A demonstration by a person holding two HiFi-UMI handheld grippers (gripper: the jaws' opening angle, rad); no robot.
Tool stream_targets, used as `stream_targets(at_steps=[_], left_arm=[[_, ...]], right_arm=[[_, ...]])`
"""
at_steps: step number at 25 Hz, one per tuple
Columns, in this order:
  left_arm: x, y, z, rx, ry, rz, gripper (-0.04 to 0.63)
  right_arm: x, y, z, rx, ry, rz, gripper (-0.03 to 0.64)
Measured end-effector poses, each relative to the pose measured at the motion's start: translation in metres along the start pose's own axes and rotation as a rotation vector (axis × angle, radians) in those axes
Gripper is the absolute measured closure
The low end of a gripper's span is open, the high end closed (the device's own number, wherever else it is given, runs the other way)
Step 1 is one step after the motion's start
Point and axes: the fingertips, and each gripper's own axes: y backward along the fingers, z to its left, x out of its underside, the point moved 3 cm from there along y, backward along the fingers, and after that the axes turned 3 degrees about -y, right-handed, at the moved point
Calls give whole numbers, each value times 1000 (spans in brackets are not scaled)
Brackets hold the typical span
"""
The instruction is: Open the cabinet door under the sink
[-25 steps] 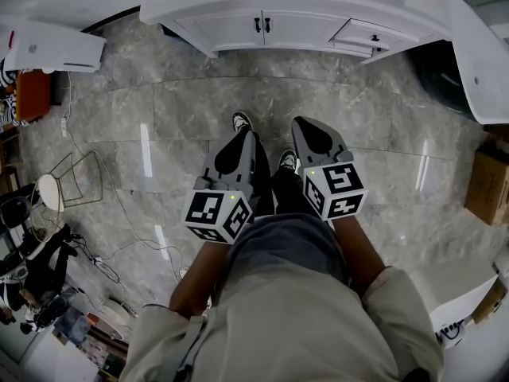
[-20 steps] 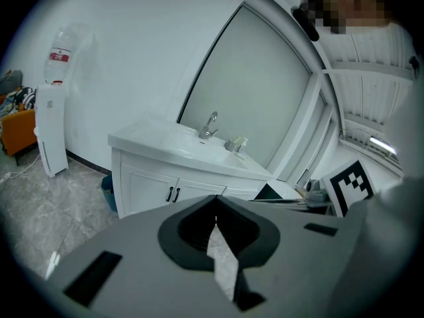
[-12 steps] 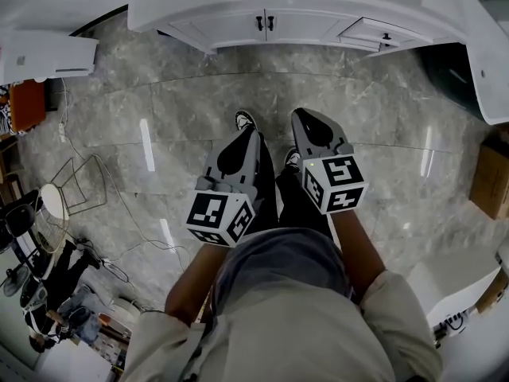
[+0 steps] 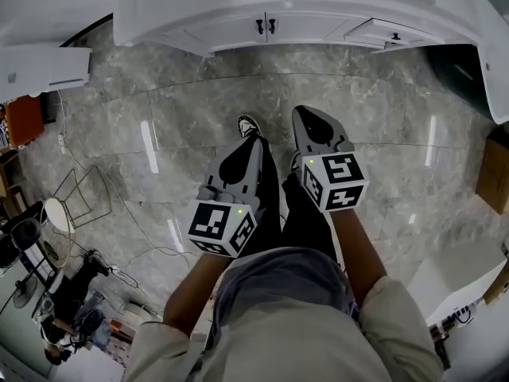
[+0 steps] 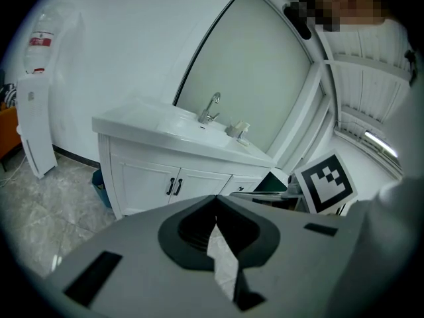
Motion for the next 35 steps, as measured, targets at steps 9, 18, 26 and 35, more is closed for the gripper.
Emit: stream_targets(at_steps=[9, 18, 26, 35], left_arm=[[13, -18, 27, 6, 29, 25, 595], [35, -28, 51, -17, 50, 64, 595], [60, -37, 62, -22, 116, 86, 595], [66, -48, 72, -33, 117, 95, 595]], right_arm=[[3, -48, -10, 25, -19, -2, 603], [11, -94, -25, 60, -35, -6, 603], [20, -130, -43, 106, -34, -25, 603], [16, -170, -66, 129, 14, -58, 603]])
